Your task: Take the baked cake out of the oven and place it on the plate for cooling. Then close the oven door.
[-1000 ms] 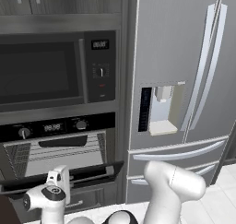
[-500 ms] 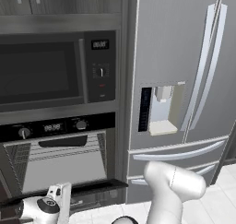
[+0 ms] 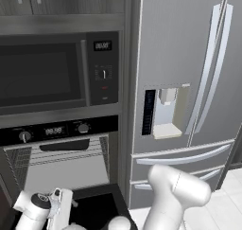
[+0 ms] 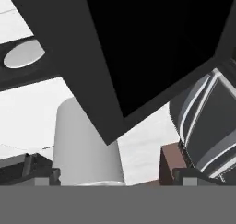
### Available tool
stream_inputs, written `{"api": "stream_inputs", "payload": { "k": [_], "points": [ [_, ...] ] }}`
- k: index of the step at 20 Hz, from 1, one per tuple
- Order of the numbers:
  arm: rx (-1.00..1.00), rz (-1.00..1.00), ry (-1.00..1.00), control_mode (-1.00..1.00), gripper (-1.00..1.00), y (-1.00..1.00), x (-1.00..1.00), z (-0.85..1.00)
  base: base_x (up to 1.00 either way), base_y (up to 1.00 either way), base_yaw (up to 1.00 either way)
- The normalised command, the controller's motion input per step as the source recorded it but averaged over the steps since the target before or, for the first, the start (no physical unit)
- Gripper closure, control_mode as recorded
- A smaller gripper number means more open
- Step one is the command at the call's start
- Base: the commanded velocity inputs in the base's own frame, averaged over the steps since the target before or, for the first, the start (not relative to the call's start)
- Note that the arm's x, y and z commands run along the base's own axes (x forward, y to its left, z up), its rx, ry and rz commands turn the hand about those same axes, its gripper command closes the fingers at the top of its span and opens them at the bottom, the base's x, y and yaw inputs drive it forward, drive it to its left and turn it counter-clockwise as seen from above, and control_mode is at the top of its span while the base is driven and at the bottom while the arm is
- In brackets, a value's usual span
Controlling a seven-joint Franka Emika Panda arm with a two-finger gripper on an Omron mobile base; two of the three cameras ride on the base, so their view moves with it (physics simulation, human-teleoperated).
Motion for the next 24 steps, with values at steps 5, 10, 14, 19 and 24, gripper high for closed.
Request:
{"api": "stream_inputs", "payload": {
  "k": [5,10,14,19,24],
  "points": [
    [-0.21,-0.01,0.33,-1.00,-1.00,0.10,0.18,0.19,0.00,0.00,0.00],
    [-0.06,0.21,-0.04,-1.00,-1.00,-0.06,0.36,-0.12,0.00,0.00,0.00],
    [0.00,0.31,-0.05,-1.00,-1.00,-0.12,0.37,-0.08,0.00,0.00,0.00],
    [0.13,0.16,0.06,-1.00,-1.00,-0.02,0.46,0.00,0.00,0.00,0.00],
    [0.13,0.33,0.05,-1.00,-1.00,-0.05,0.45,-0.01,0.00,0.00,0.00]
  ]
}}
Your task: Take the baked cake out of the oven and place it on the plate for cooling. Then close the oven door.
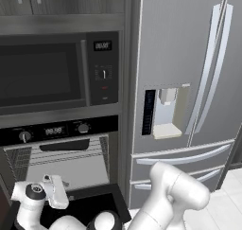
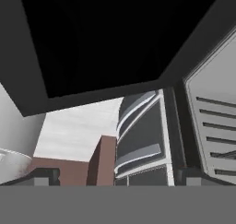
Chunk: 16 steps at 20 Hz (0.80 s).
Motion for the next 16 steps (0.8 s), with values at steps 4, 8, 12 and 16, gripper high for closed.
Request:
{"api": "stream_inputs", "payload": {
  "k": [4,8,12,16],
  "points": [
    [0.08,0.47,0.00,-1.00,-1.00,0.00,0.41,-0.10,0.00,0.00,0.00],
    [0.03,0.34,0.00,-1.00,-1.00,0.04,0.35,-0.06,0.00,0.00,0.00],
    [0.00,0.14,0.00,-1.00,-1.00,0.15,0.33,-0.03,0.00,0.00,0.00],
    [0.00,0.03,0.00,-1.00,-1.00,0.20,0.33,-0.05,0.00,0.00,0.00]
  ]
}}
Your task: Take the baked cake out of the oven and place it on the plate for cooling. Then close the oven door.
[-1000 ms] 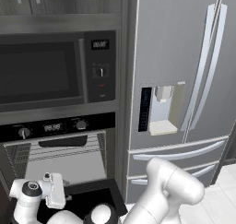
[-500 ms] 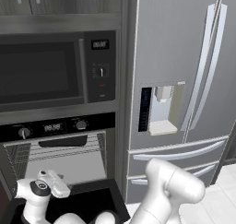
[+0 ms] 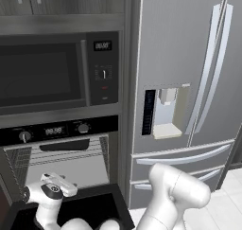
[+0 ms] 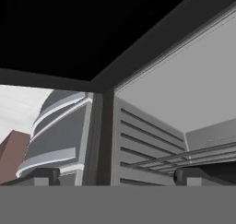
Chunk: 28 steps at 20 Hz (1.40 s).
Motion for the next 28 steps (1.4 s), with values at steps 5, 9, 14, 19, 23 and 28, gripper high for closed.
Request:
{"api": "stream_inputs", "payload": {
  "k": [5,9,14,19,23,28],
  "points": [
    [0.00,0.00,0.00,-1.00,-1.00,0.23,0.30,-0.05,0.00,0.00,0.00],
    [0.03,0.00,-0.03,-1.00,-1.00,0.20,0.28,-0.04,0.00,0.00,0.00],
    [0.06,-0.04,-0.14,-1.00,-1.00,0.18,0.22,-0.06,0.00,0.00,0.00],
    [0.14,-0.13,-0.21,-1.00,-1.00,0.08,0.22,-0.16,0.00,0.00,0.00],
    [0.14,-0.15,-0.14,-1.00,-1.00,0.09,0.20,-0.14,0.00,0.00,0.00],
    [0.04,-0.02,-0.19,-1.00,-1.00,0.18,0.23,-0.12,0.00,0.00,0.00]
  ]
}}
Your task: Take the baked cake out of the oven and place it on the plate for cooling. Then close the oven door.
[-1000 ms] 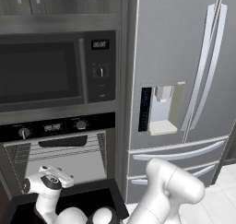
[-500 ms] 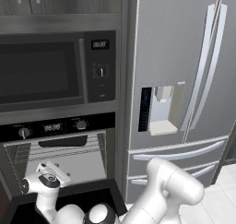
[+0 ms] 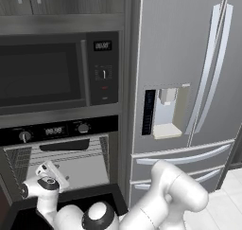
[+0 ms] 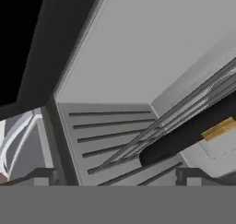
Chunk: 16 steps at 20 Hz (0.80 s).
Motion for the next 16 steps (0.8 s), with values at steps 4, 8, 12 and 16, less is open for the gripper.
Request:
{"api": "stream_inputs", "payload": {
  "k": [4,8,12,16],
  "points": [
    [0.00,0.00,-0.25,-1.00,-1.00,0.25,0.18,-0.24,0.00,0.00,0.00],
    [0.01,-0.02,-0.25,-1.00,-1.00,0.22,0.21,-0.28,0.00,0.00,0.00],
    [0.06,-0.07,-0.21,-1.00,-1.00,0.25,0.23,-0.25,0.00,0.00,0.00],
    [0.07,-0.07,-0.16,-1.00,-1.00,0.20,0.10,-0.30,0.00,0.00,0.00]
  ]
}}
